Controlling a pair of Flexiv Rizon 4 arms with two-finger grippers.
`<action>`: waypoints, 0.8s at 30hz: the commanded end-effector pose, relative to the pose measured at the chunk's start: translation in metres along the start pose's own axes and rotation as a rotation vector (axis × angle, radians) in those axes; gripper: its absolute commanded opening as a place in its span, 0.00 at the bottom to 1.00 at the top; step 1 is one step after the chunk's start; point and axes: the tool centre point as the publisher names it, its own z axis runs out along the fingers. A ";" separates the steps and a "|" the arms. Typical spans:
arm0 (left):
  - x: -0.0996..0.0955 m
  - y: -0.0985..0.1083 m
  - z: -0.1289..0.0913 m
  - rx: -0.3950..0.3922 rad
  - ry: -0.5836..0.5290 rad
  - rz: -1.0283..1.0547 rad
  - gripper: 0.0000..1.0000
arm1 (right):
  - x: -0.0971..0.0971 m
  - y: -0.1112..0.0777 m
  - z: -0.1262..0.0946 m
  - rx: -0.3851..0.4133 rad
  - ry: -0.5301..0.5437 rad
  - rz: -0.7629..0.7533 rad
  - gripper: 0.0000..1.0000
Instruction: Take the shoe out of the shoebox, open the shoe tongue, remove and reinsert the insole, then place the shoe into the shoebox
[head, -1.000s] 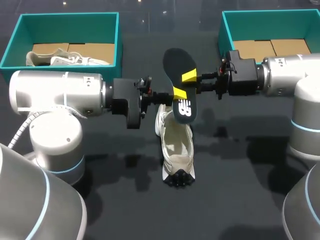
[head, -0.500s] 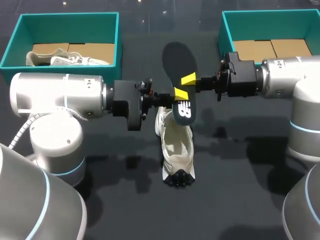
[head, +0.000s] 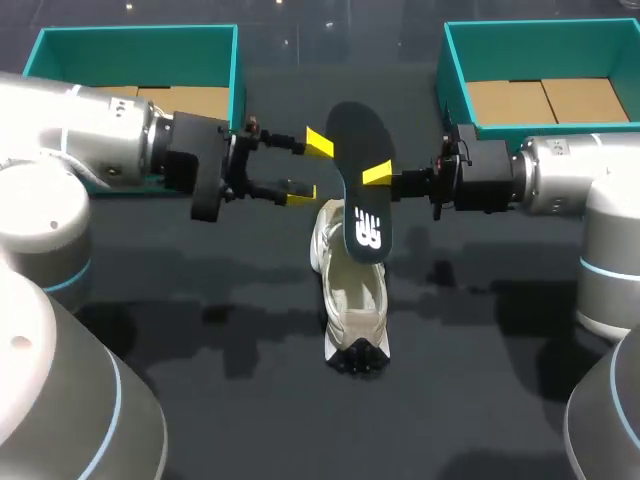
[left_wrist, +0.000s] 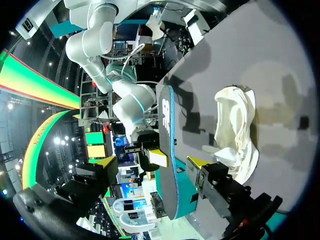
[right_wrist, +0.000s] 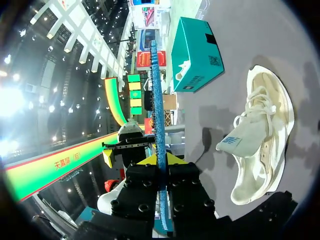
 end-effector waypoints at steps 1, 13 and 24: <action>-0.004 0.003 -0.025 0.051 0.041 0.000 1.00 | 0.000 -0.002 0.000 -0.004 -0.002 0.000 0.00; -0.012 0.017 -0.028 0.036 0.156 -0.057 1.00 | -0.003 -0.010 0.011 0.012 -0.010 0.007 0.00; -0.020 0.029 -0.035 0.031 0.318 -0.041 1.00 | -0.004 -0.031 0.021 -0.012 0.005 -0.002 0.00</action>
